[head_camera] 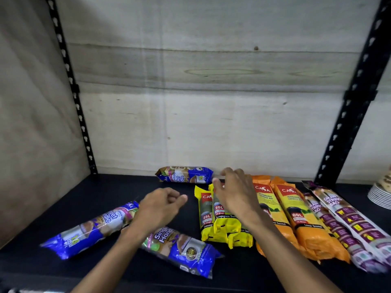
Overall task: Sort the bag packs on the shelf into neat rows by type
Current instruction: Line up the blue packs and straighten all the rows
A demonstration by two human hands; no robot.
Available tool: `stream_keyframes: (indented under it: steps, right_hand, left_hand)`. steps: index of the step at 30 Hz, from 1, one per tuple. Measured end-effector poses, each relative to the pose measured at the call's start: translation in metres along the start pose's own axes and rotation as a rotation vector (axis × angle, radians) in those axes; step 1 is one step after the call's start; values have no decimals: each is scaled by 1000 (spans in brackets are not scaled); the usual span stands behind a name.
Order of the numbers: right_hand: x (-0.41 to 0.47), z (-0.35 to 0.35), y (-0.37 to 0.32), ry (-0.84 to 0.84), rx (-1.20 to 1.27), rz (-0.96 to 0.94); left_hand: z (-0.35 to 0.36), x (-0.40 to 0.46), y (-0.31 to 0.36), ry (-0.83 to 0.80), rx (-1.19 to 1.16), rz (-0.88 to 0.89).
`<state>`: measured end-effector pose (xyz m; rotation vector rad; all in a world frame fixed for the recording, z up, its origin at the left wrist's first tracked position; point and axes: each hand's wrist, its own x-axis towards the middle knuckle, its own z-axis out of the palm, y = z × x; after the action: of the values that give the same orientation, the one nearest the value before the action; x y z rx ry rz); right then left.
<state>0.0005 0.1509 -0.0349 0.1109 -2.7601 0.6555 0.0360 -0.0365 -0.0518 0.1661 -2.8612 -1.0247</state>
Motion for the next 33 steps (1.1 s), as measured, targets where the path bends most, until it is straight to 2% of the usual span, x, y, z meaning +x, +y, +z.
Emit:
stream_keyframes:
  steps: [4,8,11,14,22,33]
  right_hand:
    - [-21,8,-33,-123,-4,-118]
    - [-40,20,-53,-362,-2,-162]
    - [-44,31,-61,-557,-104,-210]
    - [-46,42,-68,-675,-140,-222]
    - [-46,50,-79,-816,-124,-238]
    - [-42,50,-80,-787,-98,-198]
  left_hand:
    - [-36,2,-51,119,141,-74]
    - [-69,-3,-92,5,295,-171]
    - [-81,-9,-107,-114,294,-200]
    - [-83,-12,-116,-146,268,-193]
    - [-90,-11,-133,-195,143,-203]
    - [-93,-5,-137,-252,180,-197]
